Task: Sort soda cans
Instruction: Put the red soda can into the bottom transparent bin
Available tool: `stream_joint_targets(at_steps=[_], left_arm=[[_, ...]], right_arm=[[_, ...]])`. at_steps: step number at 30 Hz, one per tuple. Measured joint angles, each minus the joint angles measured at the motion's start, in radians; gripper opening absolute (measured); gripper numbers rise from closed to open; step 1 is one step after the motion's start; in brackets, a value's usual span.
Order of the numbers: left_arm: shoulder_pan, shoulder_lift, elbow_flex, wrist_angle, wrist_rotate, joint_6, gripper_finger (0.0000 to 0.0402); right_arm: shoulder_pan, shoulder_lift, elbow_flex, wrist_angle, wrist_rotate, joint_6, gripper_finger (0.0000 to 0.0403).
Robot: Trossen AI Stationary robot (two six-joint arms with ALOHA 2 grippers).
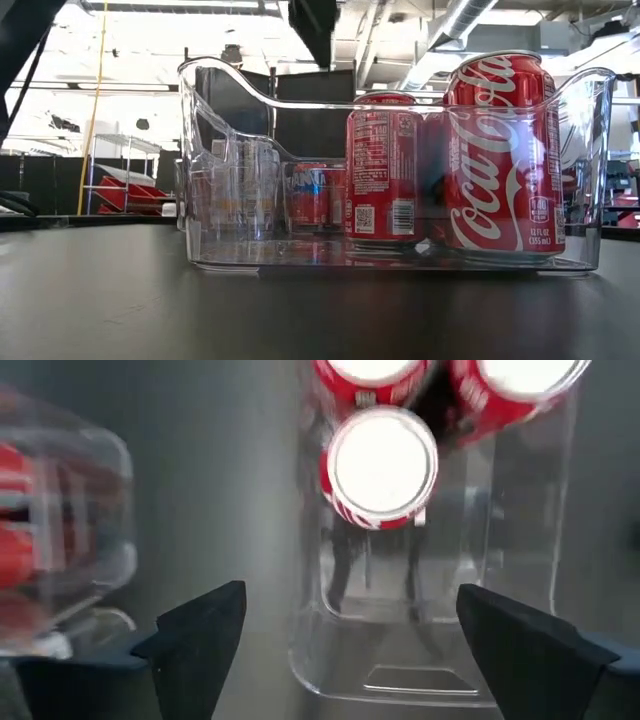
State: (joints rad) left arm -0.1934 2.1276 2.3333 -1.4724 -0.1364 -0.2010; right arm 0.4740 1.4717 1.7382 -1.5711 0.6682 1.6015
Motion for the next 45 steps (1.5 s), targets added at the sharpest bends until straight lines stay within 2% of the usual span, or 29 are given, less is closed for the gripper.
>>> stream_joint_targets(at_steps=[8,12,15,18,25,30,37,45], left_arm=[[0.001,-0.121,-0.001,0.045,-0.158,-0.036,0.0359],[0.005,-0.149,-0.001,0.061,-0.197,-0.048,0.0359],[0.005,-0.161,-0.001,0.06,-0.237,-0.054,0.0359],[0.006,-0.167,-0.001,0.061,-0.254,-0.069,0.0359],[0.021,-0.165,-0.001,0.13,-0.251,-0.065,0.0359],[0.064,-0.165,-0.002,0.113,-0.102,-0.009,0.0359],[0.08,-0.165,-0.002,0.028,-0.104,-0.039,0.0359],[0.09,-0.165,-0.001,-0.015,-0.111,-0.026,0.0359]], right_arm=[[-0.258,-0.045,-0.008,0.001,-0.066,-0.347,0.0385],[-0.429,-0.09,-0.033,0.0,-0.117,-0.492,0.0385],[-0.58,-0.134,-0.09,0.0,-0.167,-0.558,0.0385],[-0.721,-0.167,-0.158,0.0,-0.176,-0.556,0.0385],[-0.949,-0.175,-0.296,0.012,-0.217,-0.654,0.0385],[-1.063,-0.174,-0.407,0.135,-0.355,-0.796,0.0385],[-1.153,-0.174,-0.455,0.285,-0.359,-0.84,0.0385],[-1.349,-0.174,-0.559,0.451,-0.367,-0.869,0.0385]])
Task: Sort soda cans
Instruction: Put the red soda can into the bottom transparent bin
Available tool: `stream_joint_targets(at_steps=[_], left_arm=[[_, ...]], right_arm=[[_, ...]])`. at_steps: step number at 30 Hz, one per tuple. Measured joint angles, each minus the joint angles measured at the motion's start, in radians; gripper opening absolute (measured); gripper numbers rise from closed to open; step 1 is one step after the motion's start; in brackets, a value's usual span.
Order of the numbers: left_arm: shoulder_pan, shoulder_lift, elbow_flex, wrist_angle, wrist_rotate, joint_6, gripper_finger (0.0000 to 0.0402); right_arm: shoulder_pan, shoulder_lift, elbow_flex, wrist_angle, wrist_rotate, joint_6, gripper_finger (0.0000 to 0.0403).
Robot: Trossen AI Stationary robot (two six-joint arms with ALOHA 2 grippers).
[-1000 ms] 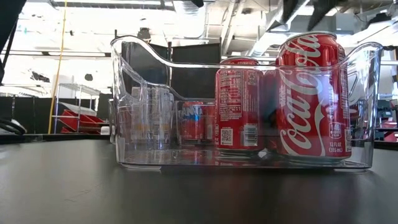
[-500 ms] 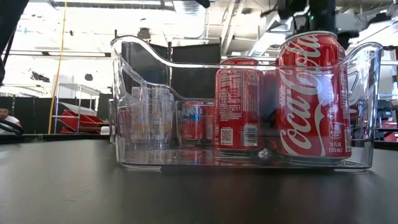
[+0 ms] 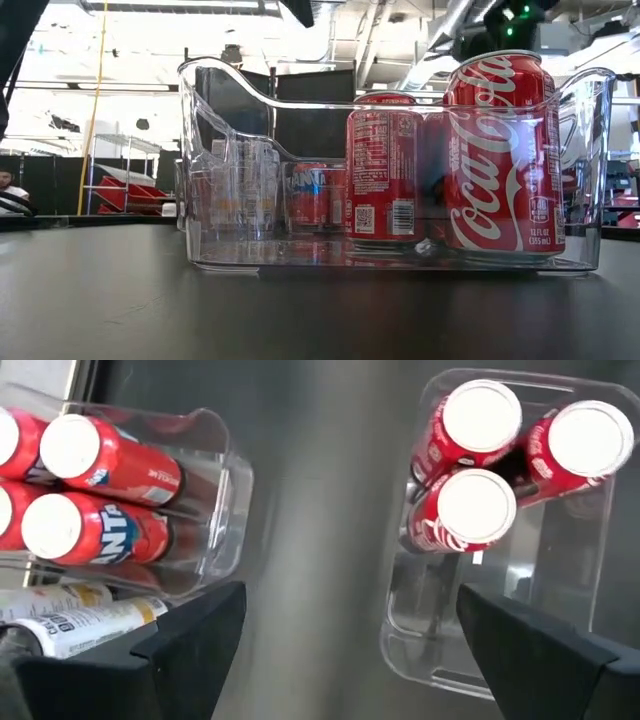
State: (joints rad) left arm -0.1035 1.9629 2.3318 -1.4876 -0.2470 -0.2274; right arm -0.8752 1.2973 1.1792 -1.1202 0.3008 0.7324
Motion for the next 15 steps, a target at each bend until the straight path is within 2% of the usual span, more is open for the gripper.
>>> stream_joint_targets(at_steps=[6,15], left_arm=[[0.02,0.0,0.0,-0.036,-0.004,-0.026,0.0359],[0.028,0.0,0.0,-0.056,-0.003,-0.021,0.0359]], right_arm=[[-0.052,0.001,-0.09,0.147,-0.067,0.0,0.0385],[-0.078,0.0,-0.171,0.242,-0.063,0.0,0.0385]])
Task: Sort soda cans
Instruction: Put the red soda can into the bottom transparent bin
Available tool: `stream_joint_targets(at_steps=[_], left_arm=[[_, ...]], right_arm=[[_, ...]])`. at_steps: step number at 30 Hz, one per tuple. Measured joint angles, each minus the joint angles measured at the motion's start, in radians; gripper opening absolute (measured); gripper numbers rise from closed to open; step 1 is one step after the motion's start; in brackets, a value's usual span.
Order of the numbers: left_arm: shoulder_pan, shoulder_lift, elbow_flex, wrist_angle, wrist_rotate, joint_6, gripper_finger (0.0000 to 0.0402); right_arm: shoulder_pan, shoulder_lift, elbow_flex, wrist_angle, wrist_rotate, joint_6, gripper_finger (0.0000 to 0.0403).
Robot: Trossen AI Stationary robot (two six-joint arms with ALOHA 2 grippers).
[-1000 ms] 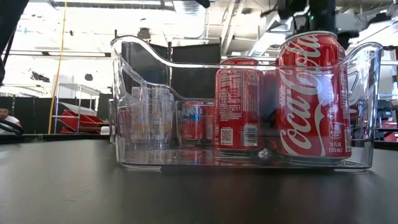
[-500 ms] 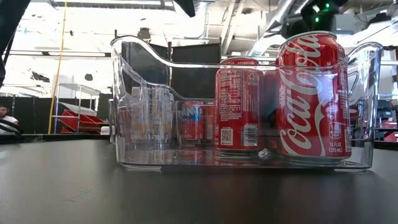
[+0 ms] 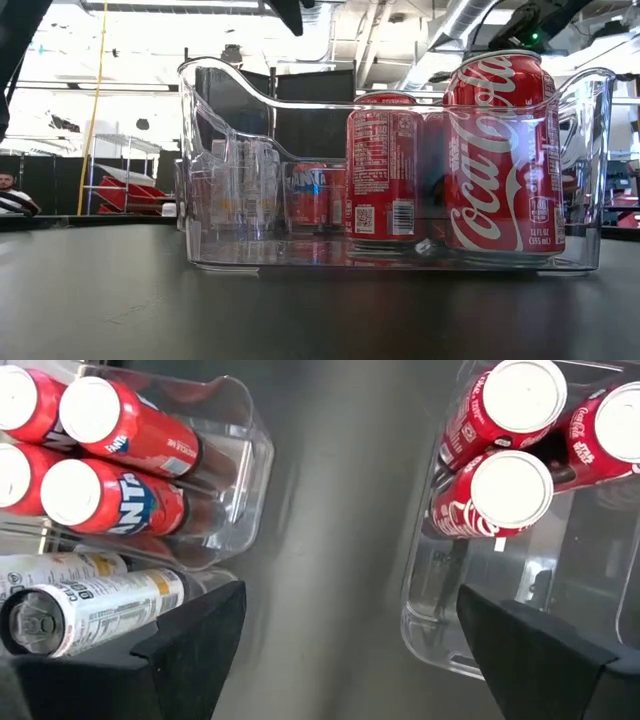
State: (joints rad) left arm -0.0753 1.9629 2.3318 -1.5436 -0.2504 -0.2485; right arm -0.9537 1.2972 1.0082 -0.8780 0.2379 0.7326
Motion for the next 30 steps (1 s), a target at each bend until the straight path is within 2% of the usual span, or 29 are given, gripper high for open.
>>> stream_joint_targets(at_steps=[6,15,19,25,27,30], left_arm=[[0.028,0.0,0.0,0.0,0.0,0.0,0.0359],[0.039,0.0,0.0,-0.001,0.0,0.004,0.0359],[0.039,0.0,0.0,-0.015,0.0,0.0,0.0359],[0.039,0.0,0.0,-0.02,0.0,-0.001,0.0359],[0.039,0.0,0.0,-0.029,-0.011,-0.008,0.0359],[0.039,0.0,0.0,-0.028,-0.089,-0.033,0.0359]], right_arm=[[-0.005,0.018,-0.036,0.06,0.005,0.008,0.0385],[-0.004,0.148,-0.036,0.081,0.033,-0.007,0.0384],[0.017,0.185,-0.036,0.089,0.038,-0.023,0.0363],[0.046,0.188,-0.035,0.105,0.037,-0.026,0.0304],[0.052,0.188,-0.035,0.104,0.037,-0.026,0.0304],[0.067,0.187,-0.035,0.097,0.036,-0.028,0.0304]])
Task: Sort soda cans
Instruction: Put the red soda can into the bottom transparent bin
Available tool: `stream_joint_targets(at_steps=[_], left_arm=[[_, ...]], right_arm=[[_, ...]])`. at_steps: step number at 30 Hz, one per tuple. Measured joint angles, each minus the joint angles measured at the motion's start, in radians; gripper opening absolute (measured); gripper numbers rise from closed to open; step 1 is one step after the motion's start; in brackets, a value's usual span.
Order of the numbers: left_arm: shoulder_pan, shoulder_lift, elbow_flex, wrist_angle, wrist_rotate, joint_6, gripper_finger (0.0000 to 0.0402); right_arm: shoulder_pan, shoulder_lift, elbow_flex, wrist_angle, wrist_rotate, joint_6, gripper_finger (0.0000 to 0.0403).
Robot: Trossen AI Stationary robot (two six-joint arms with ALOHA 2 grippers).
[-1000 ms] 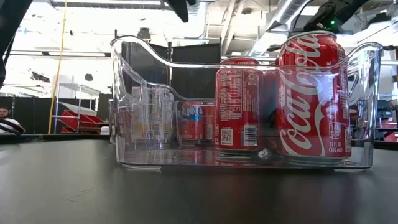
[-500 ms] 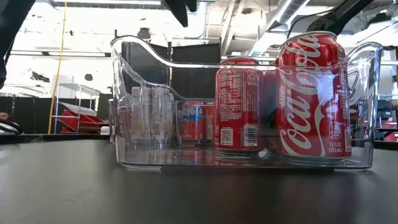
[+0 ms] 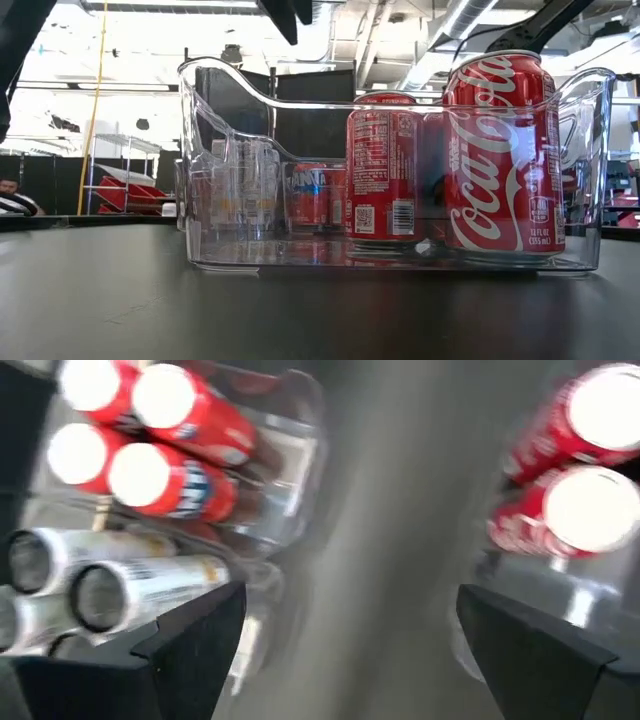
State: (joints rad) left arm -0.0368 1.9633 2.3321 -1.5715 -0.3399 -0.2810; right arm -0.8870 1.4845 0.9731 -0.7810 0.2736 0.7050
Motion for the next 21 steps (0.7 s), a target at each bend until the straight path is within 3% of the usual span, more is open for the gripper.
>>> stream_joint_targets(at_steps=[12,21], left_arm=[[0.005,-0.046,0.0,0.0,-0.043,-0.039,0.0341],[-0.003,-0.16,0.0,0.0,-0.192,-0.008,0.0317]], right_arm=[[0.121,-0.126,-0.002,-0.039,-0.024,-0.023,0.0305],[0.197,-0.248,-0.001,-0.094,-0.014,-0.017,0.0305]])
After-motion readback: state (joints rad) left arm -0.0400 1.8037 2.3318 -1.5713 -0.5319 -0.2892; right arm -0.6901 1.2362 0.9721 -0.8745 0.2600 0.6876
